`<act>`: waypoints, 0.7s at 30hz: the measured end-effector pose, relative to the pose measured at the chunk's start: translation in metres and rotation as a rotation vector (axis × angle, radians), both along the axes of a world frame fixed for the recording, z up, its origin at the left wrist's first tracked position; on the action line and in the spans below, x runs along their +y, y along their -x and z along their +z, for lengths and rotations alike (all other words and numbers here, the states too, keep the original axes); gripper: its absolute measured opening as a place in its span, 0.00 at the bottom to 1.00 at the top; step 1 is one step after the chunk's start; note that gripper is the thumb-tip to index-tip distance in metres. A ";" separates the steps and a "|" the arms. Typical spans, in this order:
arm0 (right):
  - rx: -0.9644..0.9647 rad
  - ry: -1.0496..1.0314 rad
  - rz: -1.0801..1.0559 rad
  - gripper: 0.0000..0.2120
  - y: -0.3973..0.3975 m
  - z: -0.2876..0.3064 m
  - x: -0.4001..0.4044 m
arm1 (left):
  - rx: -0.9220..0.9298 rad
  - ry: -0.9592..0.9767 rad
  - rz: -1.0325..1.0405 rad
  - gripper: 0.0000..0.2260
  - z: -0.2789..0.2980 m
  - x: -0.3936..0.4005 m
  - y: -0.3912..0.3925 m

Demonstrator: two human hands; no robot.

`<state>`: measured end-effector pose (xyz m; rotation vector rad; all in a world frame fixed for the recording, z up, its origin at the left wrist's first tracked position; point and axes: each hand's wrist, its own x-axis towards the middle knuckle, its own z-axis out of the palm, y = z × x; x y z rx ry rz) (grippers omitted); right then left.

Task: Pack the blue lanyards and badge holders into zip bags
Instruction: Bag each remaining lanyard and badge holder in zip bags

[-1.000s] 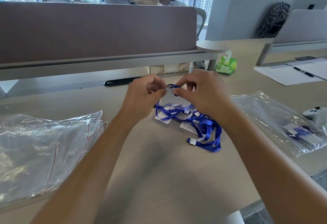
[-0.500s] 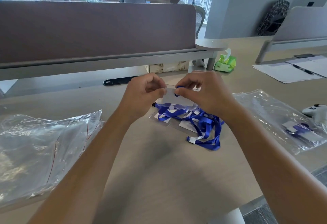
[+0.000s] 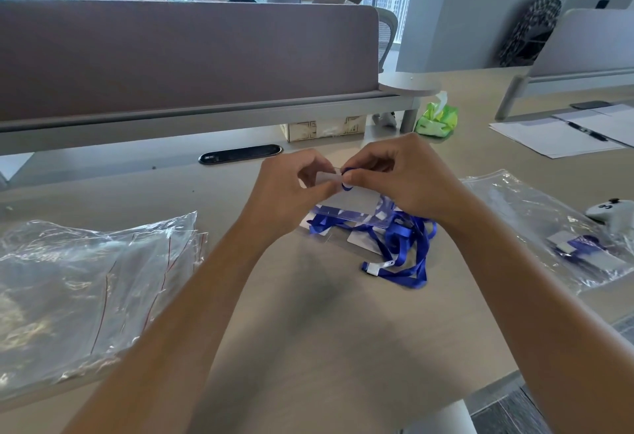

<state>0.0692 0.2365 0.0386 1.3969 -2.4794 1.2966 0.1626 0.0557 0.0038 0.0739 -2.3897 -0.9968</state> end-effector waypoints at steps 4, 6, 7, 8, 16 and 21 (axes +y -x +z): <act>0.002 -0.004 -0.006 0.04 0.000 0.003 -0.001 | 0.011 0.019 0.014 0.06 -0.001 0.000 0.001; 0.034 -0.051 -0.011 0.04 -0.001 0.005 -0.001 | 0.027 0.033 -0.002 0.06 -0.001 -0.001 0.002; 0.048 -0.068 -0.014 0.04 -0.001 0.006 -0.001 | 0.030 0.037 -0.006 0.06 -0.001 -0.001 0.002; 0.058 -0.079 -0.016 0.04 -0.001 0.006 -0.001 | 0.035 0.038 -0.008 0.06 -0.001 -0.002 0.003; 0.102 -0.070 -0.036 0.04 0.000 0.003 -0.001 | 0.032 -0.028 -0.056 0.09 -0.003 0.000 0.003; 0.088 -0.045 -0.006 0.04 -0.001 0.006 -0.001 | 0.034 -0.038 -0.047 0.07 -0.004 0.003 0.003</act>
